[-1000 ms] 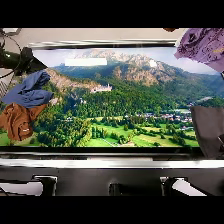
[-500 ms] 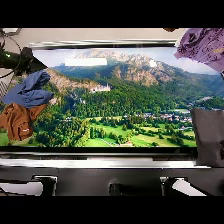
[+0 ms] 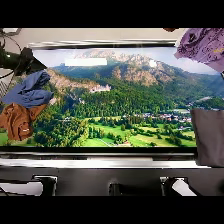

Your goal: Fold the clothes and pants, and hang the long-sleeved shirts on hangers.

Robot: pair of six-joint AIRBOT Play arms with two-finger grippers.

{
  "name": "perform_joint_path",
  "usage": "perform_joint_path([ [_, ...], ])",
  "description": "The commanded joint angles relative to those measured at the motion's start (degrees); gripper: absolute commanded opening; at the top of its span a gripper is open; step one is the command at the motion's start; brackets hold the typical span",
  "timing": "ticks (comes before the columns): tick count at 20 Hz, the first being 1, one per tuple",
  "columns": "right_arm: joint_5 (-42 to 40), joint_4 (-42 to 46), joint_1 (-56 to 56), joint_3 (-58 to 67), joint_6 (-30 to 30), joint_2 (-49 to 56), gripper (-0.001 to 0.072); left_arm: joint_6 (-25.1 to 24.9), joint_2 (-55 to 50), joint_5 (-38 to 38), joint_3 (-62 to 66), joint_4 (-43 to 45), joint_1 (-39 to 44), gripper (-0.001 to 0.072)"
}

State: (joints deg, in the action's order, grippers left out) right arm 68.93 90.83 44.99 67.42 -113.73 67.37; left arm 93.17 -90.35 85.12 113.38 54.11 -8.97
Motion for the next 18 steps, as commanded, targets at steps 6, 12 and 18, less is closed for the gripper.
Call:
perform_joint_path([
  [6,-10.86,-19.91,-43.06,5.18,18.88,-0.98,0.0113,-2.32,8.57,-4.28,-15.17,16.68,4.52,0.0015],
  [12,-12.26,-7.32,-68.61,5.18,18.84,-0.79,0.0112,-6.23,28.83,-16.09,-39.8,18.34,5.14,0.0016],
  [18,-12.24,-7.63,-71.01,5.18,18.01,-0.83,0.0115,-6.21,32.68,-15.76,-41.38,19.67,5.14,0.0017],
])
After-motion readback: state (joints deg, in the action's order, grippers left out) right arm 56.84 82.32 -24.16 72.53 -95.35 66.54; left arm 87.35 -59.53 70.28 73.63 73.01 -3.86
